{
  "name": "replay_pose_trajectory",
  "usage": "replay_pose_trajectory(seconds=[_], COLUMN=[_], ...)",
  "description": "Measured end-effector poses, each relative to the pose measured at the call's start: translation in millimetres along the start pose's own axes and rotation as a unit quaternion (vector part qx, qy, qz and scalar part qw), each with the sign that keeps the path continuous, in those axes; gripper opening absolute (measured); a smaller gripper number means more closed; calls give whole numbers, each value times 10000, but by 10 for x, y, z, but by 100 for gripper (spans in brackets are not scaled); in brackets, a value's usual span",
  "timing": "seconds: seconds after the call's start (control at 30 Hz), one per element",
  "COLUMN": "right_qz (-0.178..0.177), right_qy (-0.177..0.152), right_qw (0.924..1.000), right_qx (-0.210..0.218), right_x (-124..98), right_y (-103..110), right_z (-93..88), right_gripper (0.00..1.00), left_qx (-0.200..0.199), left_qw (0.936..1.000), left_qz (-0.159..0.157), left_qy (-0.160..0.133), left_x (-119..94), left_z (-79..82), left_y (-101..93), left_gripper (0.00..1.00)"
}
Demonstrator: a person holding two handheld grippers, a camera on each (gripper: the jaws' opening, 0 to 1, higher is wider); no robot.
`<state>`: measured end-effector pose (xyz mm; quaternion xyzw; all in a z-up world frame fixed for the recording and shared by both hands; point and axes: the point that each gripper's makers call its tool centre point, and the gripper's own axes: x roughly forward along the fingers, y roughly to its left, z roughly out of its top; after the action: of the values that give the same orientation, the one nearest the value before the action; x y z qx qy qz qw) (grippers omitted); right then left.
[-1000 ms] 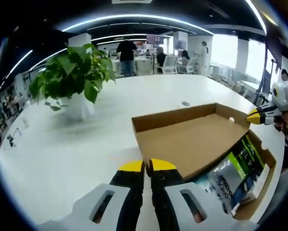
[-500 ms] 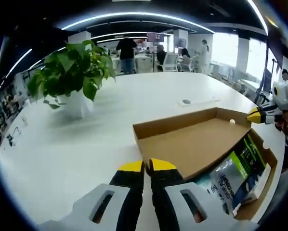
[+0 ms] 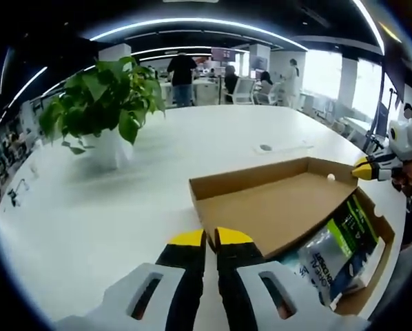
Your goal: Operate the shoe box by opening the lid, removing the specified soft item, and placing it in the target area until the item is outside and the box remains undamaged.
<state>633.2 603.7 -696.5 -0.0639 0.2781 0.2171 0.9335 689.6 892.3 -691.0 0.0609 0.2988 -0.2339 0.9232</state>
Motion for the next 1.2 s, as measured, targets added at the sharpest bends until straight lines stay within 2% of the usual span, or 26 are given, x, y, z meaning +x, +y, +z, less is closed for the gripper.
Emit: replay_pose_trajectory(seconds=[0.13,0.6,0.97,1.2], right_qz=[7,129,408,568], right_qy=[35,-32,24,214], right_qw=[9997,9998,9991,9981], right_qx=[-247,-117,-114,-74], right_x=[-26,-266,-367,-350], right_y=[38,131,414,547], right_z=[-14,39,19,-54], right_gripper=[7,15,16,19], left_qx=[22,93,140,144], left_qw=[10000,9999,9997,9993], left_qz=[-14,-32,-168,-312], left_qy=[-11,-94,-128,-113], left_x=[-21,-226,-408,-501], left_z=[12,28,-28,-106], left_y=[-8,-118,-275,-454], left_gripper=[7,18,20,22])
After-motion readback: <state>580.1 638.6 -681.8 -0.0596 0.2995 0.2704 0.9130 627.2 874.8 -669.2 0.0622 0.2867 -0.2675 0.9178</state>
